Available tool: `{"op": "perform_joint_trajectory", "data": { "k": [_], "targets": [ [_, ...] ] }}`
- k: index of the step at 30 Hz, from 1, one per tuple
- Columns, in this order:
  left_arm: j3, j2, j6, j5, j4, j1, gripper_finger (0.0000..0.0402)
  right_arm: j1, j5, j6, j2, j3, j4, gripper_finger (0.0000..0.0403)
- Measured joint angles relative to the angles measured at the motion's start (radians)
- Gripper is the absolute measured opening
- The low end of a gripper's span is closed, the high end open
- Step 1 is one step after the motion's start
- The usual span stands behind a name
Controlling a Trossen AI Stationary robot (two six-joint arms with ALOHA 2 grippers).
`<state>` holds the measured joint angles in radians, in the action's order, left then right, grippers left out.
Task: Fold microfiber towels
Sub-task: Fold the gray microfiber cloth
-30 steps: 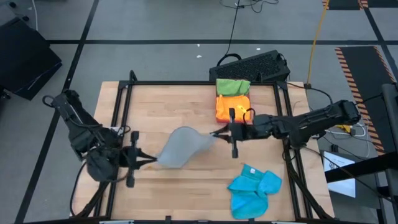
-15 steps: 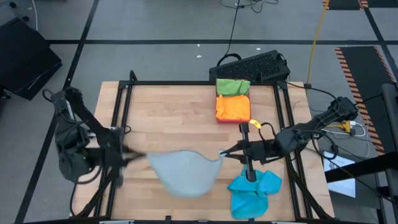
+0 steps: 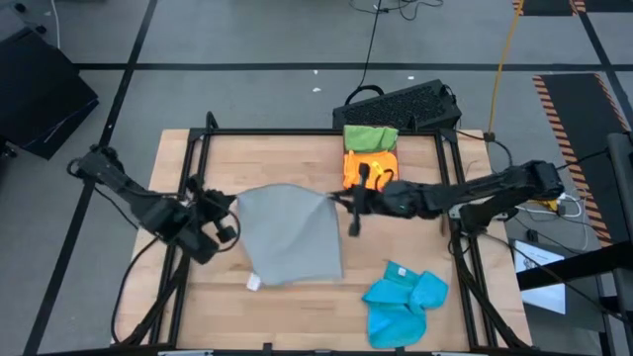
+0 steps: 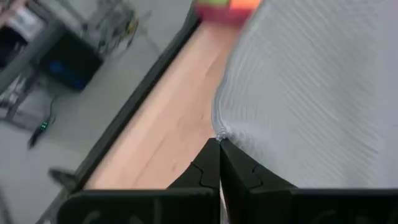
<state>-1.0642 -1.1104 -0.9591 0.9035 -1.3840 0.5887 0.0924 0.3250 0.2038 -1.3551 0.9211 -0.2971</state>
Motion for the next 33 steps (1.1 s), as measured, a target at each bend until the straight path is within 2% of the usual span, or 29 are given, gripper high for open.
{"op": "perform_joint_trajectory", "data": {
  "k": [4,9,15,19,21,24,29,33],
  "targets": [
    [0.083,0.0,-0.012,-0.053,0.009,-0.078,0.0002,-0.089,-0.041,-0.005,-0.06,-0.049,-0.06,0.0004],
    [0.15,0.0,0.01,-0.044,0.034,-0.136,0.0005,-0.149,-0.042,0.056,-0.14,-0.064,-0.091,0.0004],
    [0.199,0.0,0.107,-0.021,0.176,-0.188,0.001,-0.19,-0.042,0.108,-0.194,-0.064,-0.103,0.0004],
    [0.225,0.0,0.099,-0.029,0.251,-0.218,0.0011,-0.203,-0.043,0.113,-0.198,-0.064,-0.111,0.0004],
    [0.227,0.0,0.072,-0.069,0.27,-0.234,0.0031,-0.204,-0.043,0.113,-0.197,-0.064,-0.11,0.0004],
    [0.227,-0.002,0.056,-0.111,0.281,-0.242,0.0086,-0.204,-0.043,0.113,-0.198,-0.064,-0.109,0.0004],
    [0.221,-0.003,0.053,-0.115,0.282,-0.242,0.0172,-0.207,-0.043,0.119,-0.198,-0.064,-0.11,0.0004],
    [0.169,0.002,0.084,-0.089,0.28,-0.26,0.0208,-0.222,-0.043,0.143,-0.197,-0.064,-0.11,0.0004]
  ]
}}
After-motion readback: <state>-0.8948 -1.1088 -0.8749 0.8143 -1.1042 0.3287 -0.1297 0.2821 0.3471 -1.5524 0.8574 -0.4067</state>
